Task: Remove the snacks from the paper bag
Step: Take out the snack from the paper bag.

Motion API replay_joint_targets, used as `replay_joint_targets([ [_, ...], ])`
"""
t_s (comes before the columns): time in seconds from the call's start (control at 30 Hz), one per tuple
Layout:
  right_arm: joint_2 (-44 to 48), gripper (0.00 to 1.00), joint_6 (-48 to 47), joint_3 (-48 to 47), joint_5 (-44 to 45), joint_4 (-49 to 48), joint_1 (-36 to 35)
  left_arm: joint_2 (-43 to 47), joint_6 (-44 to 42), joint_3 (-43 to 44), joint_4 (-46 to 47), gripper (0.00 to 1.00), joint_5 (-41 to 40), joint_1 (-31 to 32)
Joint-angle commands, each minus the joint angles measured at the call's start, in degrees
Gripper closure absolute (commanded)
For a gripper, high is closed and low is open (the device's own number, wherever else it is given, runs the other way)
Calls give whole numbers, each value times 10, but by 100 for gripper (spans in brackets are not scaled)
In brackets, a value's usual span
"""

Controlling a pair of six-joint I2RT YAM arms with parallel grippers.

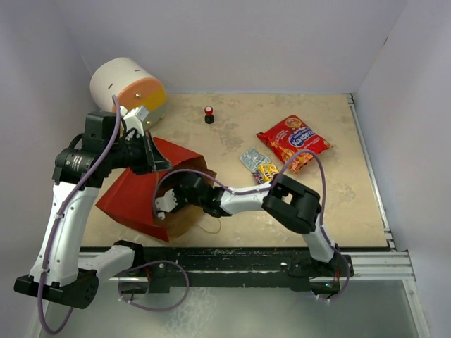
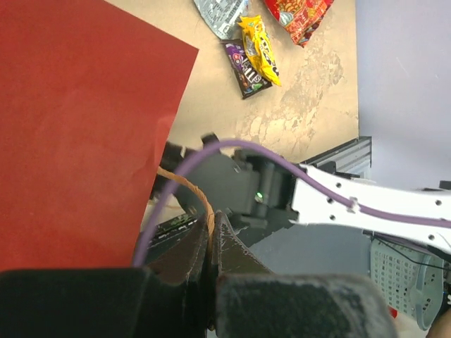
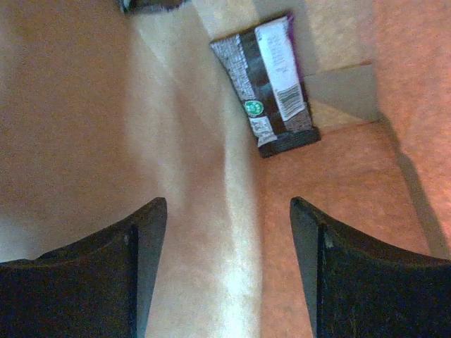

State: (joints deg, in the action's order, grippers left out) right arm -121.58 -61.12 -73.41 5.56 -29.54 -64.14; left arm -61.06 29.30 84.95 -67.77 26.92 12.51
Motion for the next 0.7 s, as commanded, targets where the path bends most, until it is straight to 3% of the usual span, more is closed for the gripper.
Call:
replay_joint_targets([
  [0.0, 79, 28, 17, 30, 6, -7, -21, 1, -10, 5, 42, 100, 23, 1],
  [0.2, 23, 27, 20, 7, -10, -60, -27, 14, -19, 5, 35, 100, 39, 1],
  [0.4, -68, 26, -37, -78, -10, -83, -18, 10, -45, 23, 14, 100, 52, 1],
  [0.67, -151, 24, -42, -190, 16, -77, -6, 0, -67, 37, -11, 100, 62, 1],
])
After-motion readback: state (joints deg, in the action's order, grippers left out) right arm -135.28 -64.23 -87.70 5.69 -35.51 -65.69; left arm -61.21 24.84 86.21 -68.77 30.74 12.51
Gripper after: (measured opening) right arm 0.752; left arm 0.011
